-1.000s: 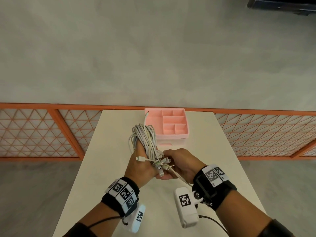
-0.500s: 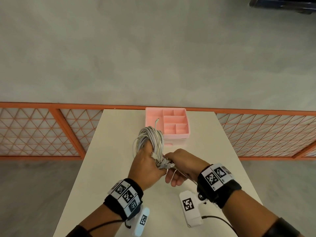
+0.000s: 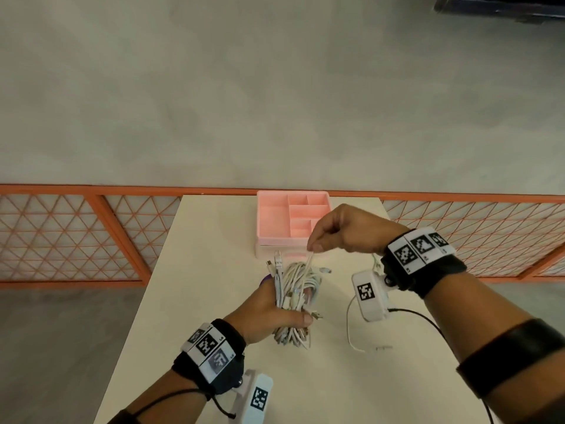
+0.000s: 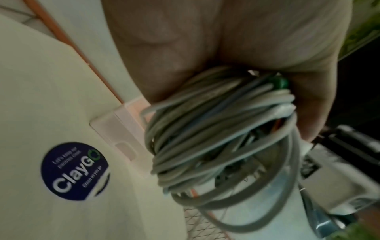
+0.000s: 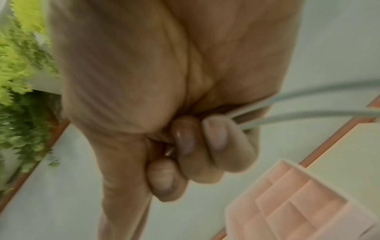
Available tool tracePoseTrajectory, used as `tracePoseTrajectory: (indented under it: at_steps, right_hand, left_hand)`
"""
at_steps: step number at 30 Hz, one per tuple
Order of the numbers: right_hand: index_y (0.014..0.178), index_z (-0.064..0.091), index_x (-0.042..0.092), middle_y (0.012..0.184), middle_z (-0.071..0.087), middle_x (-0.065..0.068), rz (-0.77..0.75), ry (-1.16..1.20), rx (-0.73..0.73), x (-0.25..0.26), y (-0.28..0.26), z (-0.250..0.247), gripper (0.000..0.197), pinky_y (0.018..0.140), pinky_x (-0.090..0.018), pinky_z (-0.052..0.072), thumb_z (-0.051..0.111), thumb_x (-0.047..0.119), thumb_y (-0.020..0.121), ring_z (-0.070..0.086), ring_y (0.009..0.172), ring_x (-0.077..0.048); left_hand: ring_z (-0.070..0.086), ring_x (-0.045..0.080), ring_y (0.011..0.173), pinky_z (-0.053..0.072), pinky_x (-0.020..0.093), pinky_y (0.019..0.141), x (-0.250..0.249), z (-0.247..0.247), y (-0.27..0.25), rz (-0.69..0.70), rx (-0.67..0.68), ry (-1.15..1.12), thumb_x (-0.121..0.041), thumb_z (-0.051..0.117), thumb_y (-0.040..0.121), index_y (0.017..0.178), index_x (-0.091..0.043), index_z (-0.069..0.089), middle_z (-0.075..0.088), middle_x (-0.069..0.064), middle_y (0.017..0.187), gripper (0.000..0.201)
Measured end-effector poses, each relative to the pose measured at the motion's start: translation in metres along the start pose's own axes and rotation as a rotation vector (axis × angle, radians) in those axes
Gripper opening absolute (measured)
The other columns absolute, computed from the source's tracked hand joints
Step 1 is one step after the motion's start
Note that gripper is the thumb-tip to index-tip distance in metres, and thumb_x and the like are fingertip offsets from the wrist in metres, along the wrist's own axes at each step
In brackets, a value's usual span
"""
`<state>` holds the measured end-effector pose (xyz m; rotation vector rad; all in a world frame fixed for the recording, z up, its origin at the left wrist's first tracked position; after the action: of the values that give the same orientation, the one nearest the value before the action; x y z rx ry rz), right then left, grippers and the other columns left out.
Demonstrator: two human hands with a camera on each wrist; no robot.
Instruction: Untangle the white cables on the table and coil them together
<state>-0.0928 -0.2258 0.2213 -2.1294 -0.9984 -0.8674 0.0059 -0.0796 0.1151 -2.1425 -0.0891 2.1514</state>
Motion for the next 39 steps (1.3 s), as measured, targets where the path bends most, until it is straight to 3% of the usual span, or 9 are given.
tracePoseTrajectory:
  at_steps: [7, 11, 14, 16, 20, 23, 27, 32, 39]
  right_hand:
    - [0.089, 0.079, 0.012, 0.051, 0.056, 0.012, 0.015, 0.256, -0.302, -0.055, 0.004, -0.002, 0.009, 0.045, -0.020, 0.028, 0.072, 0.017, 0.088, 0.035, 0.044, -0.003]
    - [0.072, 0.073, 0.020, 0.053, 0.042, 0.004, 0.057, 0.525, -0.343, -0.091, 0.002, 0.040, 0.031, 0.047, -0.022, 0.022, 0.058, 0.011, 0.098, 0.030, 0.049, -0.011]
    - [0.075, 0.061, 0.009, 0.053, 0.038, 0.000, 0.050, 0.610, -0.342, -0.091, -0.004, 0.078, 0.032, 0.046, -0.021, 0.021, 0.048, 0.020, 0.103, 0.028, 0.044, -0.011]
    - [0.082, 0.052, -0.003, 0.049, 0.040, 0.001, 0.052, 0.600, -0.345, -0.082, -0.007, 0.101, 0.037, 0.041, -0.020, 0.022, 0.041, 0.023, 0.106, 0.028, 0.038, -0.011]
    - [0.088, 0.051, 0.004, 0.047, 0.042, 0.012, 0.028, 0.663, -0.279, -0.055, -0.016, 0.135, 0.027, 0.037, -0.013, 0.028, 0.039, 0.020, 0.106, 0.032, 0.038, -0.003]
    - [0.104, 0.055, 0.007, 0.051, 0.040, 0.007, 0.044, 0.587, -0.199, -0.048, -0.014, 0.147, 0.020, 0.038, -0.018, 0.027, 0.047, 0.026, 0.104, 0.032, 0.042, -0.007]
    - [0.111, 0.055, 0.012, 0.061, 0.045, -0.007, 0.143, 0.555, -0.084, -0.053, -0.016, 0.152, 0.028, 0.042, -0.022, 0.026, 0.057, 0.034, 0.095, 0.033, 0.043, -0.012]
    - [0.104, 0.065, 0.008, 0.064, 0.048, 0.011, 0.081, 0.106, -0.032, -0.050, -0.030, 0.154, 0.025, 0.056, -0.019, 0.037, 0.045, 0.023, 0.102, 0.043, 0.048, 0.002]
    - [0.101, 0.069, 0.012, 0.077, 0.056, 0.011, -0.096, -0.317, 0.151, 0.013, -0.039, 0.112, 0.021, 0.056, -0.011, 0.034, 0.052, 0.025, 0.100, 0.048, 0.061, 0.002]
  left_hand:
    - [0.066, 0.033, 0.083, 0.054, 0.039, 0.079, -0.026, 0.000, -0.005, 0.033, 0.027, -0.405, -0.011, 0.074, 0.070, 0.103, -0.005, 0.066, 0.067, 0.020, 0.082, 0.035]
    - [0.066, 0.034, 0.081, 0.047, 0.051, 0.094, -0.035, -0.010, 0.000, 0.085, 0.018, -0.571, -0.014, 0.079, 0.066, 0.108, 0.004, 0.059, 0.065, 0.014, 0.070, 0.050]
    - [0.066, 0.027, 0.074, 0.038, 0.056, 0.105, -0.038, -0.015, 0.005, 0.115, 0.009, -0.735, -0.020, 0.087, 0.064, 0.110, 0.006, 0.059, 0.061, 0.009, 0.070, 0.060]
    - [0.062, 0.025, 0.072, 0.044, 0.049, 0.104, -0.042, -0.019, 0.008, 0.155, -0.007, -0.850, -0.020, 0.087, 0.064, 0.104, 0.002, 0.066, 0.057, 0.007, 0.071, 0.050]
    - [0.069, 0.024, 0.076, 0.058, 0.041, 0.083, -0.044, -0.029, 0.014, 0.173, -0.201, -0.841, -0.015, 0.077, 0.073, 0.105, 0.002, 0.062, 0.066, 0.008, 0.072, 0.040]
    - [0.070, 0.027, 0.080, 0.057, 0.038, 0.073, -0.034, -0.036, 0.015, 0.170, -0.420, -0.745, -0.014, 0.067, 0.079, 0.114, 0.005, 0.062, 0.069, 0.017, 0.085, 0.039]
    - [0.070, 0.027, 0.083, 0.057, 0.040, 0.075, -0.025, -0.037, 0.011, 0.200, -0.587, -0.590, -0.013, 0.072, 0.077, 0.094, -0.011, 0.074, 0.070, 0.014, 0.088, 0.018]
    - [0.072, 0.026, 0.096, 0.056, 0.045, 0.089, -0.013, -0.054, 0.006, 0.215, -0.758, -0.415, -0.014, 0.075, 0.083, 0.106, -0.008, 0.070, 0.074, 0.010, 0.101, 0.025]
    - [0.072, 0.028, 0.082, 0.057, 0.044, 0.076, 0.001, -0.038, 0.004, 0.137, -0.623, -0.257, -0.017, 0.075, 0.087, 0.101, 0.001, 0.065, 0.073, 0.014, 0.087, 0.025]
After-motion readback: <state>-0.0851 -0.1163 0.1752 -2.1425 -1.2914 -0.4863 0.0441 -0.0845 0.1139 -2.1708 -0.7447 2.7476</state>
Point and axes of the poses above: each hand's wrist, its own y-axis towards the middle knuckle, its own z-axis out of the palm, x = y × z, the point moved 5 cm from there along y, towards the middle knuckle
